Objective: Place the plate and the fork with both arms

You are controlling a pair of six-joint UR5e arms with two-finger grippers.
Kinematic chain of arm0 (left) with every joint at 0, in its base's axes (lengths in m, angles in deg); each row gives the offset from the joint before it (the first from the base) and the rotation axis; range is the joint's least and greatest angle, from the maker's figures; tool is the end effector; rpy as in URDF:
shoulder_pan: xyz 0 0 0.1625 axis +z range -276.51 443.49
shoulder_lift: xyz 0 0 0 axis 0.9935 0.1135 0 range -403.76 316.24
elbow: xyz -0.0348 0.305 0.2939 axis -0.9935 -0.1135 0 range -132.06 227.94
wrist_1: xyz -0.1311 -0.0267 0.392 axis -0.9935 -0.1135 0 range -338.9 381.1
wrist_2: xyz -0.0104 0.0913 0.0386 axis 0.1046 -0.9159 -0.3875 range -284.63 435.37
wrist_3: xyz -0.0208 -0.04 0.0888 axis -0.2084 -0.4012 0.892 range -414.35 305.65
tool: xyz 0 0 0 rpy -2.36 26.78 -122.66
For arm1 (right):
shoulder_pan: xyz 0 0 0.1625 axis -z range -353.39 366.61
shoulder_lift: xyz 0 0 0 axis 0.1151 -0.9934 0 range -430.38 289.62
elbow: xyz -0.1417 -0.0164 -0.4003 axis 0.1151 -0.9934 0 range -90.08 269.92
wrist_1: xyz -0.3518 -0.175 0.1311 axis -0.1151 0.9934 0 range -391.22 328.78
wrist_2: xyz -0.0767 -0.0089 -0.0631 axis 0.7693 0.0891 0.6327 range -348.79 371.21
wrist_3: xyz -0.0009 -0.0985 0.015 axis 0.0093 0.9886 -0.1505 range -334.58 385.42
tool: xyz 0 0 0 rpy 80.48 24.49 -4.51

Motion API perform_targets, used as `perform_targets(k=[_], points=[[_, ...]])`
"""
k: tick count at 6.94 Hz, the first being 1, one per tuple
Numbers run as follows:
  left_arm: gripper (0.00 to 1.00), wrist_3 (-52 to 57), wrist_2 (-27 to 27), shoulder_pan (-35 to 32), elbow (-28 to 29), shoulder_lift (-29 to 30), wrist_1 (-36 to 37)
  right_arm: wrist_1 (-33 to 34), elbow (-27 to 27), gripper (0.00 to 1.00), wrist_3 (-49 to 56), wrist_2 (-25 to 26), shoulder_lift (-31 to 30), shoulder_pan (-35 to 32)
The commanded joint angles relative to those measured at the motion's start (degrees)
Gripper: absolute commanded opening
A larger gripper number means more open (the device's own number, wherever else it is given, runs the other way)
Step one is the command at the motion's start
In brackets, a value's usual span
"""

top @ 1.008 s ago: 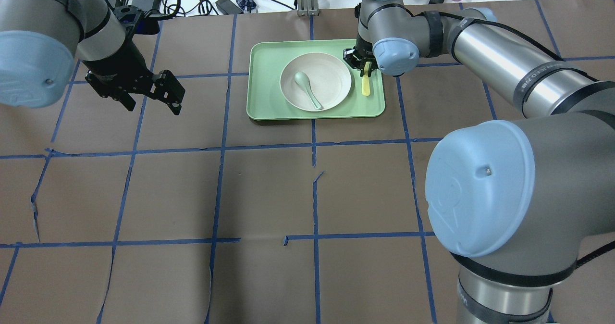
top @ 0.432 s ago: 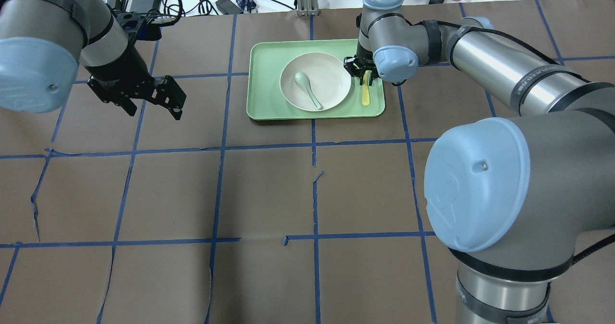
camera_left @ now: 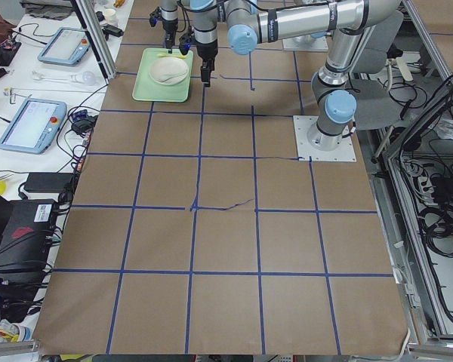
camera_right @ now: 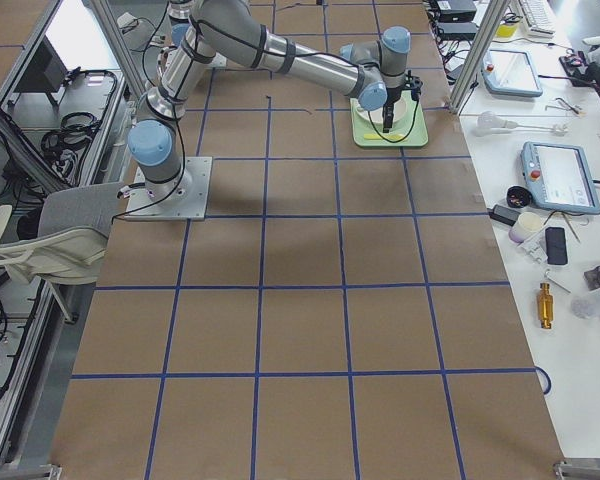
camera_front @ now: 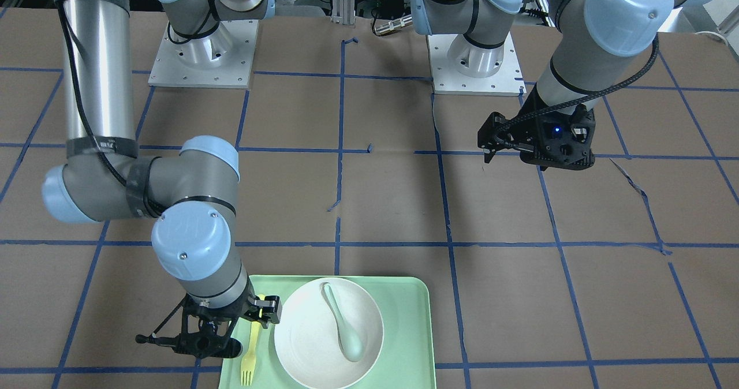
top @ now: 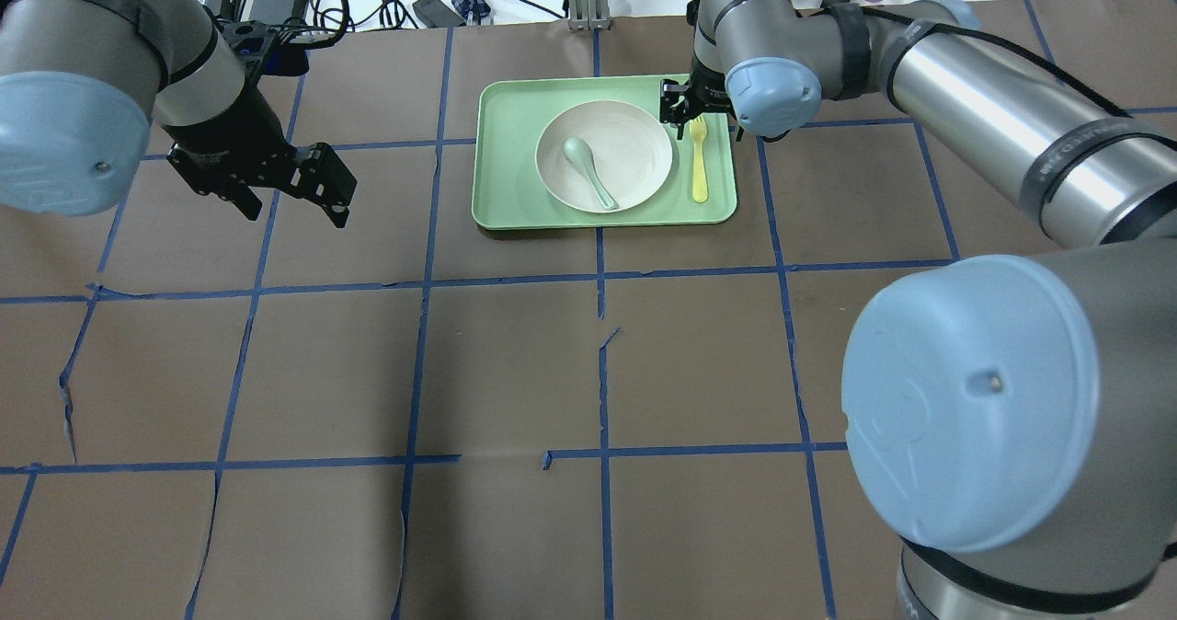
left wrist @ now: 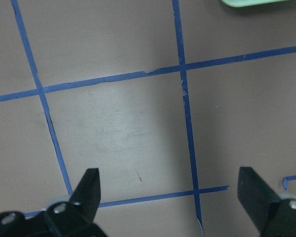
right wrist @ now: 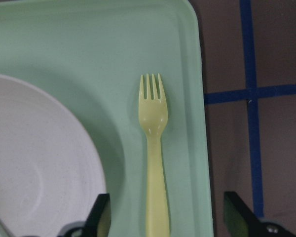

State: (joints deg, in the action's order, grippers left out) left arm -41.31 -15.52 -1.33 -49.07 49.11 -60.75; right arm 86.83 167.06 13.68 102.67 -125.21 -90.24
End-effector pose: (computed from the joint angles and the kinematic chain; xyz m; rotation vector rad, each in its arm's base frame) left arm -0.0856 -0.5140 0.4171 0.2147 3.1232 0.0507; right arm 0.2153 -0.6960 0.2717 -0.1355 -3.1254 0.1609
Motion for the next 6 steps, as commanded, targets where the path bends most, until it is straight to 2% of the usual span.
perform_targets(k=[1,2,3,4,5,6], points=[[1.0,-0.5,-5.2,-0.4,0.2,0.2,-0.1,-9.7,0.2,0.87,0.7,0.6,-10.3,0.1],[1.0,-0.5,-6.6,-0.4,0.6,0.0,-0.1,-12.6,0.4,0.91,0.9,0.9,-14.2,0.3],[1.0,-0.5,-5.9,-0.4,0.6,-0.1,0.1,-18.6,0.8,0.91,1.0,0.7,-18.4,0.0],[1.0,-0.5,-5.6,-0.7,0.8,-0.2,0.2,-20.0,3.7,0.9,1.4,0.0,-23.0,-0.1],[1.0,-0.6,-0.8,-0.8,0.8,-0.8,0.2,-19.9,8.6,0.91,2.1,-0.2,-28.2,0.3],[1.0,-0.3,2.1,-0.8,1.0,-1.4,0.0,-19.5,11.9,0.97,3.4,0.6,-31.5,0.0]])
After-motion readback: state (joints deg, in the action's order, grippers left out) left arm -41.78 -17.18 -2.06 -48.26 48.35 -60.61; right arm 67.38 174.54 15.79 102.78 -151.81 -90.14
